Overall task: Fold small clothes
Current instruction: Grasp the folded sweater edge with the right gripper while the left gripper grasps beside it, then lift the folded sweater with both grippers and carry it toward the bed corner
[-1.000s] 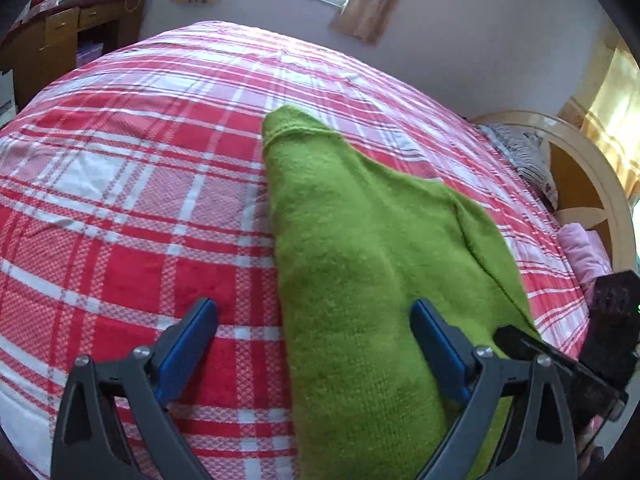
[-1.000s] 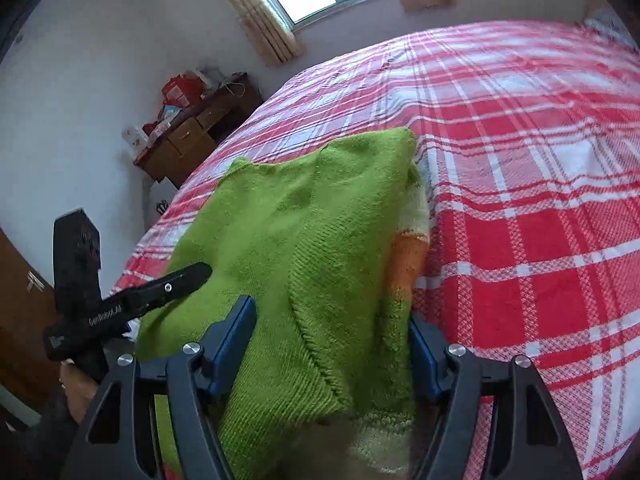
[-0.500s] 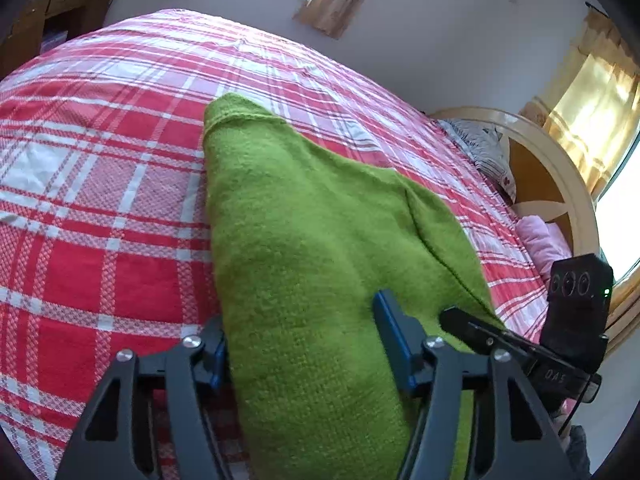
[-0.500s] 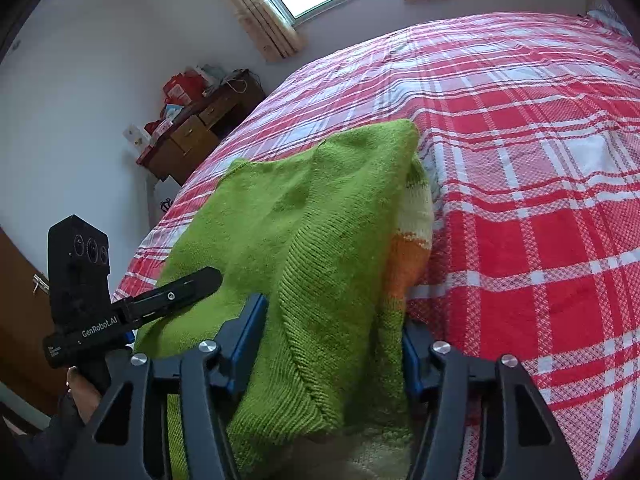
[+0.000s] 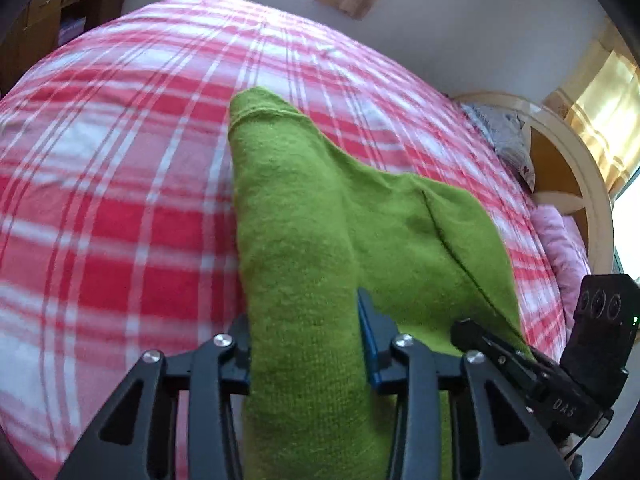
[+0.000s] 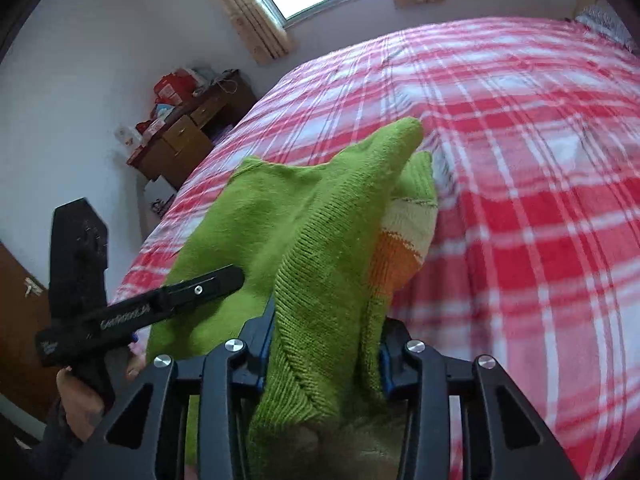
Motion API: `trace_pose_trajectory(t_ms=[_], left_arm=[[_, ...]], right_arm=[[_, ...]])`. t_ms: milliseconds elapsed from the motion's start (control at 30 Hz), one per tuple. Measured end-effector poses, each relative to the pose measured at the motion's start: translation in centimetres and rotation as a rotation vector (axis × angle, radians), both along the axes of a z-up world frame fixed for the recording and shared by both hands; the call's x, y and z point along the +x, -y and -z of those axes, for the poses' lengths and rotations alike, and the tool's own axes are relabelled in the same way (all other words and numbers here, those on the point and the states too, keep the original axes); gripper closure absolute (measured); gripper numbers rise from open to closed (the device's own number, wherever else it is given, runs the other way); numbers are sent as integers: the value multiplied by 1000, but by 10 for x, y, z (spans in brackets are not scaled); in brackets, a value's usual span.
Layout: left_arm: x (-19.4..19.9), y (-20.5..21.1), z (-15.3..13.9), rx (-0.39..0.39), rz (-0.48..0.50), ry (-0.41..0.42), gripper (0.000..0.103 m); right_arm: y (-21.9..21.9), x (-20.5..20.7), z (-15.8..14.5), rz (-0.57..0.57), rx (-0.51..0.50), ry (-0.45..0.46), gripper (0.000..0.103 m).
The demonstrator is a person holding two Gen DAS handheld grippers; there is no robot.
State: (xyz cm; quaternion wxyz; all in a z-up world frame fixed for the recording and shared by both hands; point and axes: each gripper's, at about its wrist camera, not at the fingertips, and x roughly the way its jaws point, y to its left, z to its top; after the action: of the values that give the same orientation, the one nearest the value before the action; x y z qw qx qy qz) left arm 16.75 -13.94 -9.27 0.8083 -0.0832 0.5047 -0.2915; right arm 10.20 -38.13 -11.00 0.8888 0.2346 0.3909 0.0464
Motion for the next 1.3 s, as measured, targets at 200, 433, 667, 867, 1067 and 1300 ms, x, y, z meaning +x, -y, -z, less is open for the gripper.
trace_pose_trajectory(t_ms=[200, 433, 667, 867, 1067, 1300], left_arm=[[-59, -23, -5, 64, 42, -46, 59], [-43, -16, 4, 96, -17, -12, 31], [-41, -10, 6, 133, -21, 46, 27], [-55, -4, 1, 152, 14, 129, 47], [-65, 9, -2, 233, 5, 234, 56], [-72, 8, -11, 252, -12, 257, 69]], right_arm=[[-17, -59, 5, -49, 114, -50, 62], [-21, -68, 14, 39, 18, -16, 40], [-11, -53, 28, 59, 77, 31, 31], [-29, -53, 26, -17, -51, 42, 48], [-31, -60, 30, -9, -31, 81, 53], [-53, -69, 14, 35, -157, 72, 60]])
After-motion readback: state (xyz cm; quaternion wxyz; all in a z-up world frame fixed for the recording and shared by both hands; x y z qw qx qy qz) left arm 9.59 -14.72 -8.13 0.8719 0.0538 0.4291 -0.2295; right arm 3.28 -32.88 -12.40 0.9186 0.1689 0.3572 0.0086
